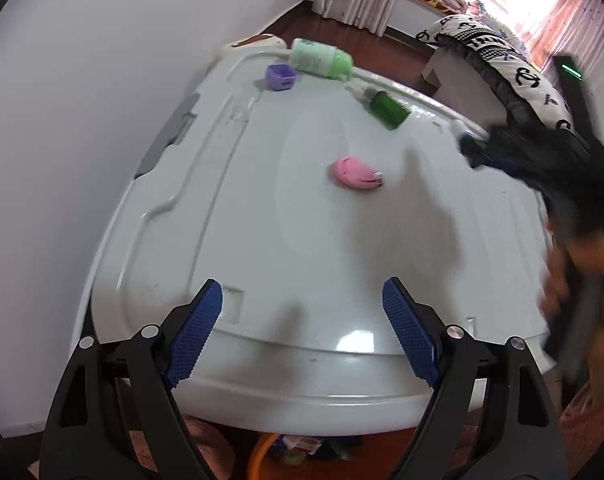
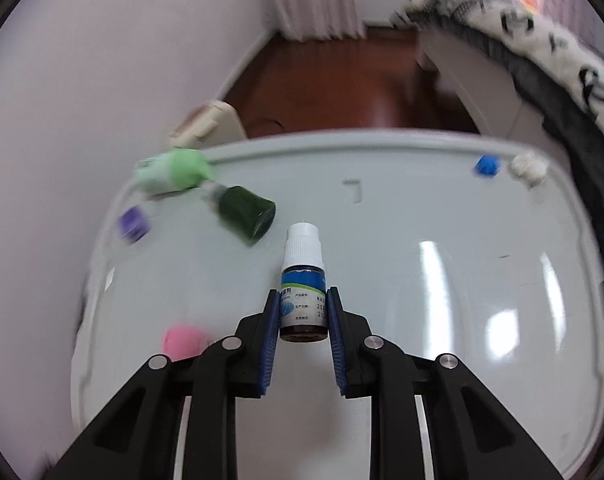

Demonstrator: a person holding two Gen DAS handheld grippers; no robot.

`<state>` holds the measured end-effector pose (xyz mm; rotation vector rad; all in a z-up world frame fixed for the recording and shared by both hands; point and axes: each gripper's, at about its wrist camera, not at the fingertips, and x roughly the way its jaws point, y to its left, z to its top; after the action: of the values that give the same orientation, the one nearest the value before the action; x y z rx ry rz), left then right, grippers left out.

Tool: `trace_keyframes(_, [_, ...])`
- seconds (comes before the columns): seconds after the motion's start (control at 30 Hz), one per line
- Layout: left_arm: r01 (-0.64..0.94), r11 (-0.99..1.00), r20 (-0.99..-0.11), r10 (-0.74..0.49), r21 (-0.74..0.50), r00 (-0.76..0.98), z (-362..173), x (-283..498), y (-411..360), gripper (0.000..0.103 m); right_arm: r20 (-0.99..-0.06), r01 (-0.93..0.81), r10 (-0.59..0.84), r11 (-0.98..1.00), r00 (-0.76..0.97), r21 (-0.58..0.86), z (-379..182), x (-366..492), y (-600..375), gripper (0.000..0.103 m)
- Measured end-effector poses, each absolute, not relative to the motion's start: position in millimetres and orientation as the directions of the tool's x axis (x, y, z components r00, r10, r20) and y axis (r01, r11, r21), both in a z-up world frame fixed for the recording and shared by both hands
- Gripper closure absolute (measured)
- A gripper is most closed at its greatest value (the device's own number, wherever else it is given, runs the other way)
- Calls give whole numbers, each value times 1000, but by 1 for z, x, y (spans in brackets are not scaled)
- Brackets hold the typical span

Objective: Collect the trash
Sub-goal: 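Grasp the small eye-drop bottle with right tool while left grasps green spray bottle, then drop the eye-drop bottle and green spray bottle into the orange bucket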

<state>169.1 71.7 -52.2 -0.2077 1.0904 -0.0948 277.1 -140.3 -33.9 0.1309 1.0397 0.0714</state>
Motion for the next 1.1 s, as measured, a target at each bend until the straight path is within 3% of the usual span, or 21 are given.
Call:
trace_keyframes(0.27, [9, 949, -869, -292, -314, 400, -54, 276, 23, 23, -738, -34, 177, 978, 651, 204, -1, 169, -204, 80])
trace_keyframes(0.47, [-155, 925, -896, -279, -348, 346, -76, 379, -10, 23, -720, -55, 235, 963, 653, 265, -11, 168, -220, 80])
trace_keyframes(0.7, [-284, 902, -920, -232, -325, 316, -103, 426, -31, 23, -699, -90, 330, 930, 634, 357, -9, 174, -224, 80])
trace_keyframes(0.83, [-230, 944, -921, -141, -236, 364, -97, 421, -46, 58, -685, -97, 341, 925, 644, 368, -4, 172, -227, 80])
trace_keyframes(1.0, [-177, 942, -900, -201, -286, 387, -90, 395, -31, 62, -685, -86, 346, 920, 641, 383, -5, 172, -231, 80])
trace_keyframes(1.1, [-65, 961, -877, -215, -268, 430, -62, 350, -24, 64, -689, -96, 339, 926, 641, 366, -6, 169, -228, 80])
